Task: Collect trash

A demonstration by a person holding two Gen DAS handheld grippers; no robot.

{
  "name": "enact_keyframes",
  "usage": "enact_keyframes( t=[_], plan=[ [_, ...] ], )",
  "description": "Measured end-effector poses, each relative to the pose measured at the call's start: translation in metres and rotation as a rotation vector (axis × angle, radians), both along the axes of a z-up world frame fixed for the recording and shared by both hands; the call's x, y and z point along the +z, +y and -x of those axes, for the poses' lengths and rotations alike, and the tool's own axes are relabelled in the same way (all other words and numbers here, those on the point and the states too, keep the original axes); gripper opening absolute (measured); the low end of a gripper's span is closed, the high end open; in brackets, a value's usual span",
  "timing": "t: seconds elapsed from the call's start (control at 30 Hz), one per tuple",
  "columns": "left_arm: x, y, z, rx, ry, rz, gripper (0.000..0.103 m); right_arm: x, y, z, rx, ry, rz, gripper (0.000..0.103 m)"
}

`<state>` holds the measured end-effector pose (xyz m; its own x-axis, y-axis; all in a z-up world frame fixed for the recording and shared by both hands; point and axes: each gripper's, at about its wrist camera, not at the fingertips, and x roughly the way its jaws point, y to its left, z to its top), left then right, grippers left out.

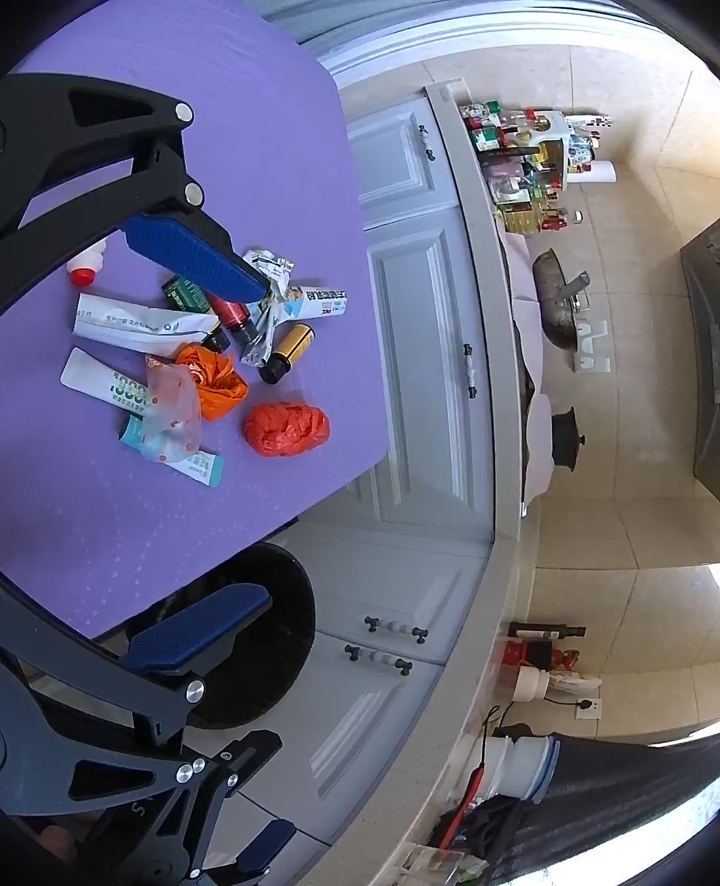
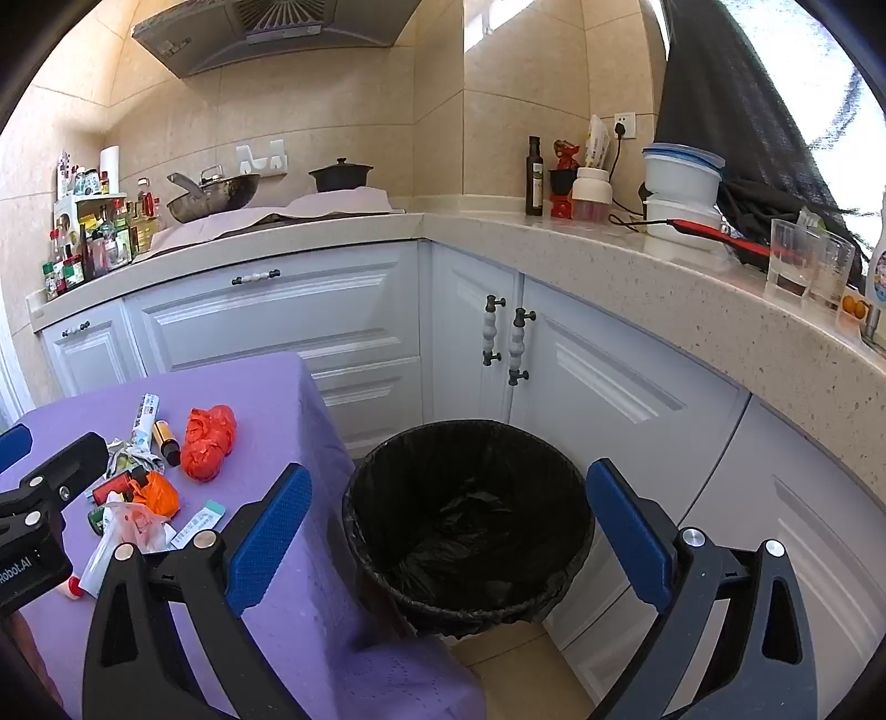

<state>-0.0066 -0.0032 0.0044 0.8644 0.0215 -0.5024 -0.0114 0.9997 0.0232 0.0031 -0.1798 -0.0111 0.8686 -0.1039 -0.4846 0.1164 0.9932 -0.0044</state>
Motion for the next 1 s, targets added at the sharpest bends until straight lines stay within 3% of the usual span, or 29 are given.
enact_keyframes(
  t=[1.0],
  plan=[
    [-0.0065, 0.0029, -0.0014, -0.001, 0.007, 0.008, 0.099, -0.0021, -0.0046, -0.0013, -0.005, 0.003, 0.000, 0.097]
  ],
)
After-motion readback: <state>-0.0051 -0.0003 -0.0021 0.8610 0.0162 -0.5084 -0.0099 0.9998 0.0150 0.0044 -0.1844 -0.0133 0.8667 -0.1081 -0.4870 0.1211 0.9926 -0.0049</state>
